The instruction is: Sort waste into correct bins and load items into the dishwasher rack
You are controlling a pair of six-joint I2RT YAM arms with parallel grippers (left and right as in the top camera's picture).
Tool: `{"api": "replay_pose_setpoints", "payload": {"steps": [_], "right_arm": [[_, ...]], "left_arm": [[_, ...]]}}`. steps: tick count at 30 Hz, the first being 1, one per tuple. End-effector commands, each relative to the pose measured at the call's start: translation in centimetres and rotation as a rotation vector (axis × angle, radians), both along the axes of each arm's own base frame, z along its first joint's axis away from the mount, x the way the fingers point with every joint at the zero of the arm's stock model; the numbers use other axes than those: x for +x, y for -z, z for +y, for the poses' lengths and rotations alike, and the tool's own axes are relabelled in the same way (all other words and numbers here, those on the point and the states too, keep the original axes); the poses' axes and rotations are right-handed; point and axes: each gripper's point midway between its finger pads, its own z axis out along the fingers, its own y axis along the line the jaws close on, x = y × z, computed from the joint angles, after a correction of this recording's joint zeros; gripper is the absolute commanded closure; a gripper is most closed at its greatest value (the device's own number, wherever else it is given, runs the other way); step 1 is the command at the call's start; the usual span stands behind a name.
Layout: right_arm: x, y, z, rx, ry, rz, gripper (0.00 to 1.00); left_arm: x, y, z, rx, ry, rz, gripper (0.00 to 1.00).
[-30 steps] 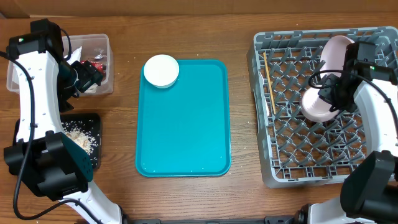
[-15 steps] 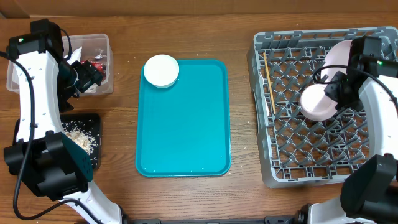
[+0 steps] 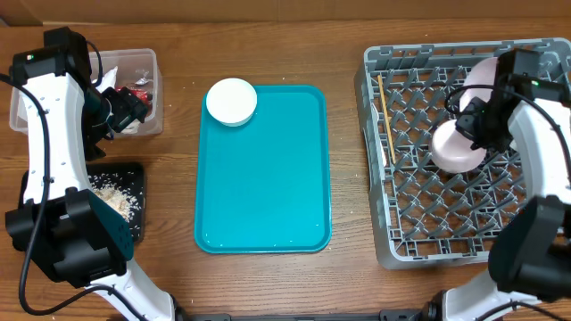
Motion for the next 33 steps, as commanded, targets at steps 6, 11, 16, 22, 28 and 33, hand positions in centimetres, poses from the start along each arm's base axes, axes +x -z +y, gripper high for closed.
{"api": "replay_pose_setpoints", "payload": {"steps": [6,11,16,22,28,33], "right_arm": [[0.0,-0.4,-2.8,-0.135,0.048,0.010,0.91],[-0.5,-0.7,-3.1,-0.151,0.064,0.030,0.91],[-1.7,-1.2,-2.8,-0.136,0.068,0.084,0.91],[-2.5,-1.4,-2.1,-0.101,0.066,0.107,0.95],[-1.4,-4.2,0.8,0.046,0.020,-0.019,0.96],[-1.4,-5.1,3.0,0.145,-0.062,-0.056,0.94]], "left_arm": [[0.2,-1.2,0.0,0.005,-0.014,-0.036,0.00],[0.2,-1.2,0.0,0.005,-0.014,-0.036,0.00],[0.2,-1.2,0.0,0.005,-0.014,-0.036,0.00],[0.2,-1.2,0.0,0.005,-0.014,-0.035,0.00],[0.2,-1.2,0.0,0.005,-0.014,-0.036,0.00],[0.2,-1.2,0.0,0.005,-0.014,-0.036,0.00]]}}
